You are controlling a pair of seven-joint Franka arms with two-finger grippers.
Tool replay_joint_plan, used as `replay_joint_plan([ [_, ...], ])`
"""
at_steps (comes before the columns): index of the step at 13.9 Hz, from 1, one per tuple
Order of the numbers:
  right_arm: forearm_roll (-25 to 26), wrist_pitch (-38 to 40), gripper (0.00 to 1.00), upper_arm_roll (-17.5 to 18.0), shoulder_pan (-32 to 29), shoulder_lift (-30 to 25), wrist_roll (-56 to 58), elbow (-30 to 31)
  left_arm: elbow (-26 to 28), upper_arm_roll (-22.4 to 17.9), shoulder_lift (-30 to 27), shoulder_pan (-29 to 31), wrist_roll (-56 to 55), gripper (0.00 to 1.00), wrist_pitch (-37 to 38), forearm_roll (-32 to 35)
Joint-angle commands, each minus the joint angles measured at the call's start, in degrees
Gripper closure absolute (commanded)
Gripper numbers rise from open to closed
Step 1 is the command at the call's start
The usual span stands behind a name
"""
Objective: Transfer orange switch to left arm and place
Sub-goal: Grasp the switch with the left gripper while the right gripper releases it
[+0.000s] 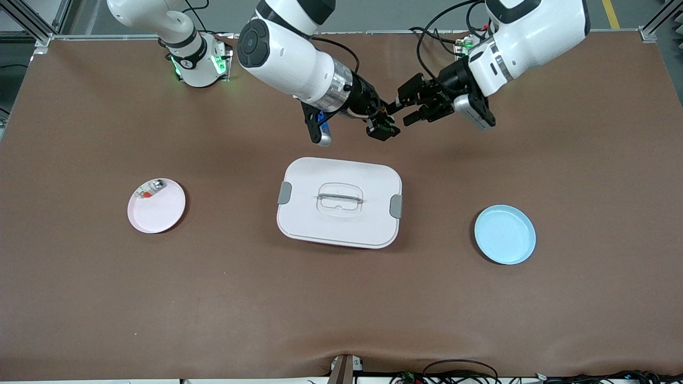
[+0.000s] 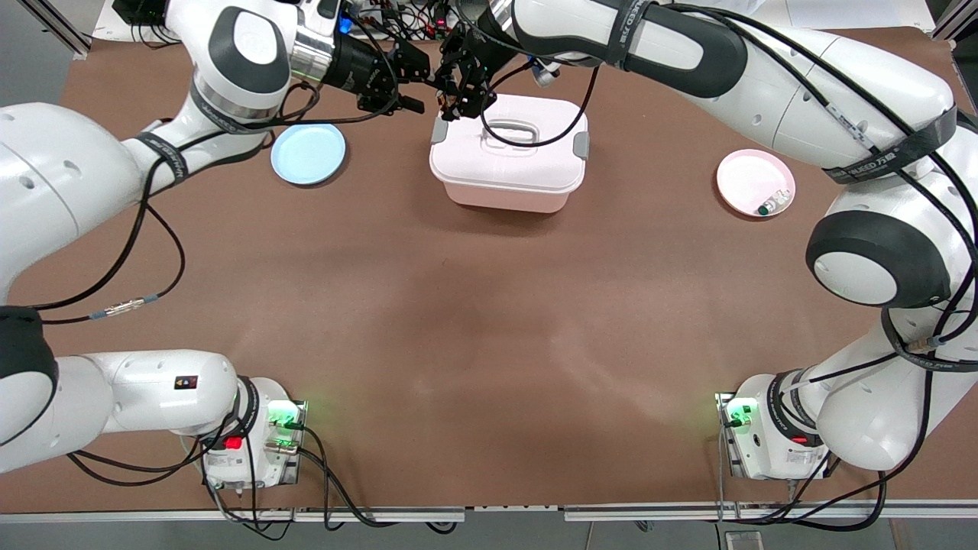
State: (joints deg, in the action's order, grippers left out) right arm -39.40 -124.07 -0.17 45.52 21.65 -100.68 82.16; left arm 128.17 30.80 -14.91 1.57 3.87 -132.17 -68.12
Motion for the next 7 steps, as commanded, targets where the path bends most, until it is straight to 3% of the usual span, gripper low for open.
replay_joint_plan([
  [1,-1.1,0.2,0.79,-0.8,0.8,1.2,-0.8,-2.0,-0.2,2.9,0.9,0.2,1.4,0.35,-4.0,-3.8],
  [4,-1.1,0.2,0.79,-0.8,0.8,1.2,-0.8,-2.0,0.1,3.5,0.9,0.2,1.4,0.44,-4.2,-4.8],
  [5,-1.1,0.2,0.79,-0.8,0.8,1.2,-0.8,-2.0,0.1,3.6,0.9,0.2,1.4,0.5,-4.2,-4.8],
  [7,-1.1,0.2,0.79,-0.8,0.8,1.2,-0.8,-1.9,0.1,3.7,0.9,0.2,1.4,0.75,-4.2,-4.8],
])
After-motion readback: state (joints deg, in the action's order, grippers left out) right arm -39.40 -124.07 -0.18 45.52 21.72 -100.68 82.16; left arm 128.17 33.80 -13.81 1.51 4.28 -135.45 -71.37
